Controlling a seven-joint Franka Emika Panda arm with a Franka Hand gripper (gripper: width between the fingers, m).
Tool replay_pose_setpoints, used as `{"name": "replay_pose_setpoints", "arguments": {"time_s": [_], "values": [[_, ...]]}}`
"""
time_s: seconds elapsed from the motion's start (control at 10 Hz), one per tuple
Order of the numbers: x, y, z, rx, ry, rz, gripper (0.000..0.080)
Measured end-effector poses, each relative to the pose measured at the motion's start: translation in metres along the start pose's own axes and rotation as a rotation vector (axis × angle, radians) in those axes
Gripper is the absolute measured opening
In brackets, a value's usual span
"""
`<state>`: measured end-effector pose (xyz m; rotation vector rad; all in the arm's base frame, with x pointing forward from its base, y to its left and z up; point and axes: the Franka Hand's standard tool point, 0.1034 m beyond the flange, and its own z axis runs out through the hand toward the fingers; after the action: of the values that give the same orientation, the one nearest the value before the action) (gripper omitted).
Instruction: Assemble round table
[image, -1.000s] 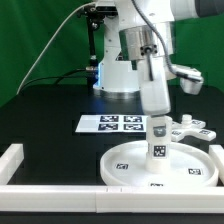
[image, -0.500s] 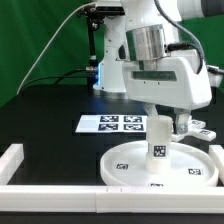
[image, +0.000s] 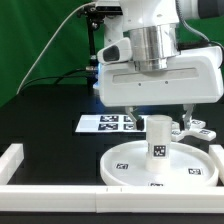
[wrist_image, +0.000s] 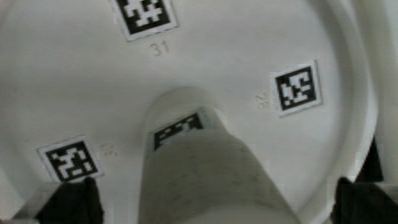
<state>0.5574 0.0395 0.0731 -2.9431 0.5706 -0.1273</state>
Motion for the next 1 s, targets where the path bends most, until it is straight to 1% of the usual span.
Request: {"name": "replay_pose_setpoints", "arguments": {"time_s": [0.2,0.4,0.5,0.7,1.0], "values": [[0.003,0.0014,0.0007,-0.016,0.011,-0.118,0.0649],[0.0083,0.0074,-0.0013,-0.021,0.015,-0.207,0.0649],[0.0078,0.0077,-0.0009,-0.023,0.014,-0.217,0.0649],[0.0078,0.0076,-0.0009,-0.022,0.015,-0.167,0.0408],[0.0088,0.0064,-0.0022,-0.019,0.022,0.027,0.0409]]}}
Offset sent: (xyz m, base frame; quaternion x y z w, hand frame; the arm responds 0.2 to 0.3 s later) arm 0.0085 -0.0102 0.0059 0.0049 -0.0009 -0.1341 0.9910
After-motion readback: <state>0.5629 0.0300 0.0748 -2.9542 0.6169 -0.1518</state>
